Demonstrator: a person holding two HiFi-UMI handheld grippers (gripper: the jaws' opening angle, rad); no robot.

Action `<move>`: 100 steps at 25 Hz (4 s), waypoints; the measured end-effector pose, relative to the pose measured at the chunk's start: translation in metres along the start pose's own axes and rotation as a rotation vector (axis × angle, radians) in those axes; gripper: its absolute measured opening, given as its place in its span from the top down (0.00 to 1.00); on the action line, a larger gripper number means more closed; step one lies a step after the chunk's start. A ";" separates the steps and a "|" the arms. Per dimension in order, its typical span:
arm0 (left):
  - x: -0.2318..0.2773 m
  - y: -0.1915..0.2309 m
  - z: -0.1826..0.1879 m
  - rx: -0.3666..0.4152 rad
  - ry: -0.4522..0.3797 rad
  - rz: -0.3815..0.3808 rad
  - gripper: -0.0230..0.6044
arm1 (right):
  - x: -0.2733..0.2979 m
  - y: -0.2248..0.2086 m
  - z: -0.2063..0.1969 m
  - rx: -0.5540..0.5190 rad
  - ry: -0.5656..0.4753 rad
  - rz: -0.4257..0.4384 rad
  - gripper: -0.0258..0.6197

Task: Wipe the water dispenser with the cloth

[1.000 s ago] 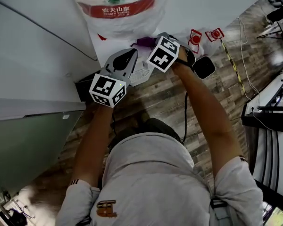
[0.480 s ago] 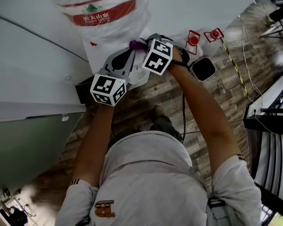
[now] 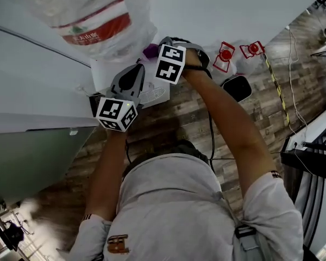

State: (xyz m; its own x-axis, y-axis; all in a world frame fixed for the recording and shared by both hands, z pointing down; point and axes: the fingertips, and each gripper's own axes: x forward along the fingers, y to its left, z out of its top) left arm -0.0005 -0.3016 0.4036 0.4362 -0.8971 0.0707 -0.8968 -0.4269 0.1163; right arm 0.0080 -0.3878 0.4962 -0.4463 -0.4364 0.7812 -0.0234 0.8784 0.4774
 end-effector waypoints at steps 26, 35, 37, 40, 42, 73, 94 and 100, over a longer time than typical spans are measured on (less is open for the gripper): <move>0.027 0.022 -0.011 0.003 0.041 0.218 0.97 | 0.090 -0.132 -0.007 -0.159 -0.079 0.033 0.82; 0.036 0.021 -0.012 0.001 0.053 0.208 0.97 | 0.114 -0.155 0.016 -0.182 -0.119 0.009 0.82; 0.037 0.026 -0.011 -0.002 0.054 0.213 0.97 | 0.117 -0.159 0.020 -0.189 -0.136 0.004 0.82; 0.037 0.031 -0.010 -0.007 0.053 0.220 0.97 | 0.122 -0.163 0.025 -0.198 -0.155 -0.018 0.82; 0.036 0.032 -0.010 -0.009 0.051 0.225 0.97 | 0.121 -0.164 0.027 -0.193 -0.160 -0.044 0.82; -0.046 -0.024 0.043 0.089 -0.072 0.021 0.97 | -0.132 -0.056 -0.004 0.458 -0.509 -0.306 0.82; -0.155 -0.109 0.113 0.120 -0.240 0.026 0.97 | -0.315 0.100 0.075 0.761 -1.123 -0.151 0.82; -0.151 -0.134 0.109 0.138 -0.231 0.063 0.97 | -0.327 0.110 0.059 0.731 -1.161 -0.109 0.82</move>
State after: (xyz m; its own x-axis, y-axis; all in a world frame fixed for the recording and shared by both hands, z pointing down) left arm 0.0457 -0.1211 0.2690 0.3652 -0.9178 -0.1559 -0.9301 -0.3669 -0.0183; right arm 0.0984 -0.1367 0.2690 -0.8875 -0.4152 -0.2000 -0.4061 0.9097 -0.0865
